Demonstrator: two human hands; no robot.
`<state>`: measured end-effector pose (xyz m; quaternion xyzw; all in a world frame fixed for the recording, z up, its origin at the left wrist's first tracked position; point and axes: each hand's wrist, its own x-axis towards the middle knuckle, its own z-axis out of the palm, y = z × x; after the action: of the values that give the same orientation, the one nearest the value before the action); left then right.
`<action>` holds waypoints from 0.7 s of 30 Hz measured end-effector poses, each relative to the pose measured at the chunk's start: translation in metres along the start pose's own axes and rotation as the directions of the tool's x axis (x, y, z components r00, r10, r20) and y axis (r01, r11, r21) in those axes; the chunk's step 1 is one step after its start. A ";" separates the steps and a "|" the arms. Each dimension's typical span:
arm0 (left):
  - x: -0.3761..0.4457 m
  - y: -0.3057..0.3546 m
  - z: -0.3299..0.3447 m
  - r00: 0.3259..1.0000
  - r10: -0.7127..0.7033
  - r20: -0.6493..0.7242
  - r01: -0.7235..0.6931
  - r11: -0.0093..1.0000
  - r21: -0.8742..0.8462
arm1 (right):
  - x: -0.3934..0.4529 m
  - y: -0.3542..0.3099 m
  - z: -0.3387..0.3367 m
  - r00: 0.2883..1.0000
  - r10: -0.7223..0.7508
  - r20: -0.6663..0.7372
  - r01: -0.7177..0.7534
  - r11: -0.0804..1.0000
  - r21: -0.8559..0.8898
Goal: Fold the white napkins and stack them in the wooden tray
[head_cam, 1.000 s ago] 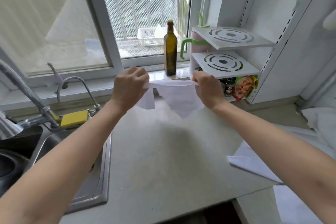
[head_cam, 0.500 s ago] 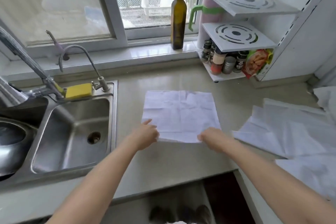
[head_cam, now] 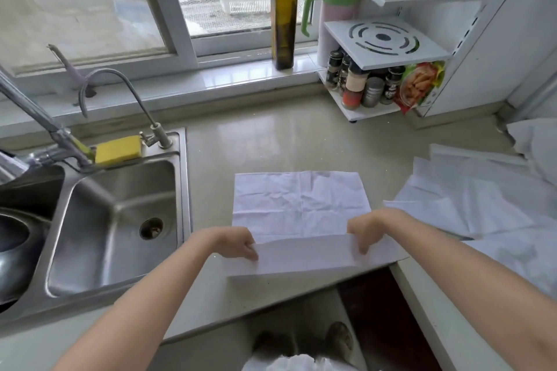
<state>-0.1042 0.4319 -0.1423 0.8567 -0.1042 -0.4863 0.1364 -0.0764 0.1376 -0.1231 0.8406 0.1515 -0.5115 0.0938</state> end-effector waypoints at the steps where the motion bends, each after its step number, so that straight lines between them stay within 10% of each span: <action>1: 0.003 -0.005 -0.004 0.999 -0.001 -0.039 0.000 1.000 -0.020 | 0.000 0.003 -0.004 1.000 0.005 -0.026 -0.005 0.999 0.033; 8: 0.032 -0.009 -0.045 0.834 -0.100 -0.542 -0.080 0.951 -0.298 | 0.017 0.038 -0.030 0.809 0.229 -0.541 0.079 0.871 0.485; 21: 0.097 -0.007 -0.060 0.577 -0.514 -0.635 0.054 0.799 -0.598 | 0.101 0.057 -0.037 0.703 0.440 -0.559 0.075 0.736 0.673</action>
<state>-0.0031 0.4159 -0.1935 0.9142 0.2445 -0.0956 0.3088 0.0179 0.1120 -0.1951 0.9568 -0.1031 -0.1684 -0.2135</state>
